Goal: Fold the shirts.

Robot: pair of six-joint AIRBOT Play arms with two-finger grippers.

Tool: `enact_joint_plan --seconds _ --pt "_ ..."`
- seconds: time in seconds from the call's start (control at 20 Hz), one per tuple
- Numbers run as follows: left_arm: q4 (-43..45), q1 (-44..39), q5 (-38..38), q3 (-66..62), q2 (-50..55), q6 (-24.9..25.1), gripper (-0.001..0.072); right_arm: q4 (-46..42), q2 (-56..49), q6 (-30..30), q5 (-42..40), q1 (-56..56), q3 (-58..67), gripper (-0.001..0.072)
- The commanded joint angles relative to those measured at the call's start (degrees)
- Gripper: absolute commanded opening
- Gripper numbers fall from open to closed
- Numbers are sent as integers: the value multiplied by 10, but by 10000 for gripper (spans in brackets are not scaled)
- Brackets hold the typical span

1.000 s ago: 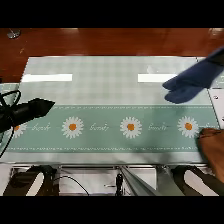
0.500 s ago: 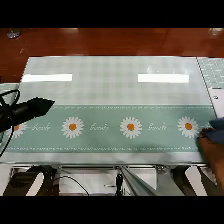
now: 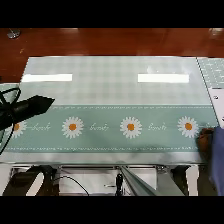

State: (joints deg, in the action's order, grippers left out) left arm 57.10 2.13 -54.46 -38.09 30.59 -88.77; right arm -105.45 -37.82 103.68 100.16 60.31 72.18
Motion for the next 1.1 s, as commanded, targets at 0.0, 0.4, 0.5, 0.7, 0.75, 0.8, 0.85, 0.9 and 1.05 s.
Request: enact_joint_plan --seconds 0.0,0.4,0.5,0.7,0.75,0.8,0.85,0.9,1.05 --pt "-22 0 21 -27 47 18 21 137 -31 -35 -103 2 39 542" --pt "-73 -107 -42 -432 345 172 18 397 -208 -146 -295 -471 106 24" --pt "58 -153 -44 -420 367 106 18 202 -258 -100 -283 -629 65 23" --pt "225 -179 -52 -299 391 -3 19 29 -324 63 -296 -719 -63 22" --pt "224 -174 -52 -285 395 -5 19 28 -335 82 -297 -718 -76 22" --pt "224 -171 -52 -279 398 -5 19 26 -343 83 -297 -718 -77 23" --pt "225 -169 -52 -278 399 -5 20 24 -345 82 -301 -718 -77 23" --pt "225 -168 -52 -279 399 -5 19 24 -344 82 -300 -718 -77 23" --pt "224 -168 -45 -279 400 -5 19 24 -343 82 -301 -718 -77 23"
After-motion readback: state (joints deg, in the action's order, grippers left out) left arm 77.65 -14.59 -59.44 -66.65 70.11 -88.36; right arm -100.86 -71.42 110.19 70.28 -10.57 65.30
